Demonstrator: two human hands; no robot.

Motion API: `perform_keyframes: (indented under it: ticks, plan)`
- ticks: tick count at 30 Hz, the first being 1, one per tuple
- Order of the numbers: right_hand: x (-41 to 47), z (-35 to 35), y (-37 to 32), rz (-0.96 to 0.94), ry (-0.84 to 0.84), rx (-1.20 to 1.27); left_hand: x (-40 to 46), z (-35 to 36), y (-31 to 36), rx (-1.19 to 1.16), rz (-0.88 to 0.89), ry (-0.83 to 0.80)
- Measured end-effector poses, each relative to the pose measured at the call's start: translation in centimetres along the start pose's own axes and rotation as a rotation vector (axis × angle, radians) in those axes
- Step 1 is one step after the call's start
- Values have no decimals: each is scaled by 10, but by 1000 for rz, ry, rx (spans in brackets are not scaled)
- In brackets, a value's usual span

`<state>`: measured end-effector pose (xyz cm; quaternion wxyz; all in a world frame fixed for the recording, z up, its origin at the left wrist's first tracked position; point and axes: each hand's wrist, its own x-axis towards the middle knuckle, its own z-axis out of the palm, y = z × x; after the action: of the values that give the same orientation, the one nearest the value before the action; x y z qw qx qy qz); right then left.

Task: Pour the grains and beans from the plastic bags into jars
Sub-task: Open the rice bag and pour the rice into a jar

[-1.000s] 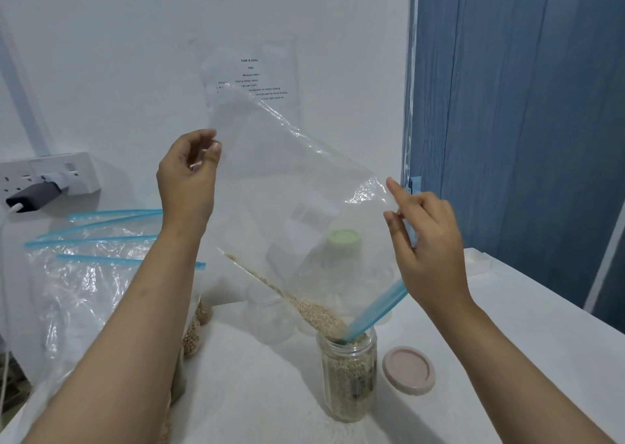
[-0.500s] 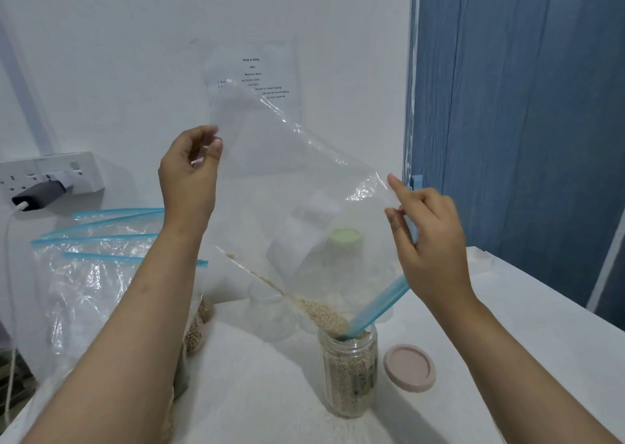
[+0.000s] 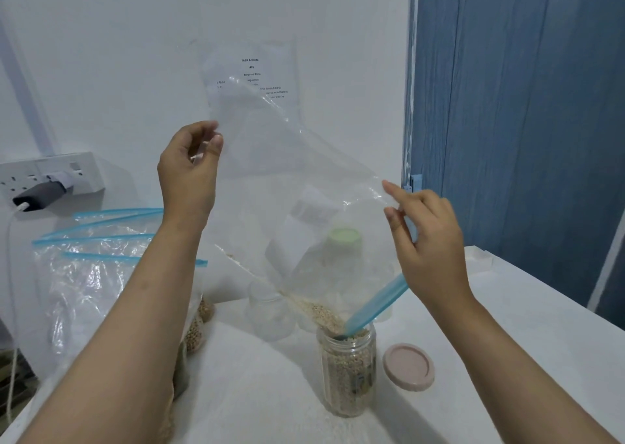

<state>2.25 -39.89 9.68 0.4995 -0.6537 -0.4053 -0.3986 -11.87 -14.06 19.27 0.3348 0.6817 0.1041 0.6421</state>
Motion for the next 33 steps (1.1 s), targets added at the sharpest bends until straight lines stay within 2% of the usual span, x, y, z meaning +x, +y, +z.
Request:
perform_keyframes:
  ticks: [4, 10, 17, 33]
  plan:
    - [-2, 0, -1, -11, 13, 10, -7, 0, -4, 52, 3, 19]
    - [-5, -1, 0, -48, 52, 31, -33, -4, -31, 250, -68, 70]
    - [-4, -1, 3, -57, 47, 42, -27, -4, -24, 136, -73, 46]
    - [-8, -3, 8, 6, 67, 76, -23, -2, -12, 162, 0, 37]
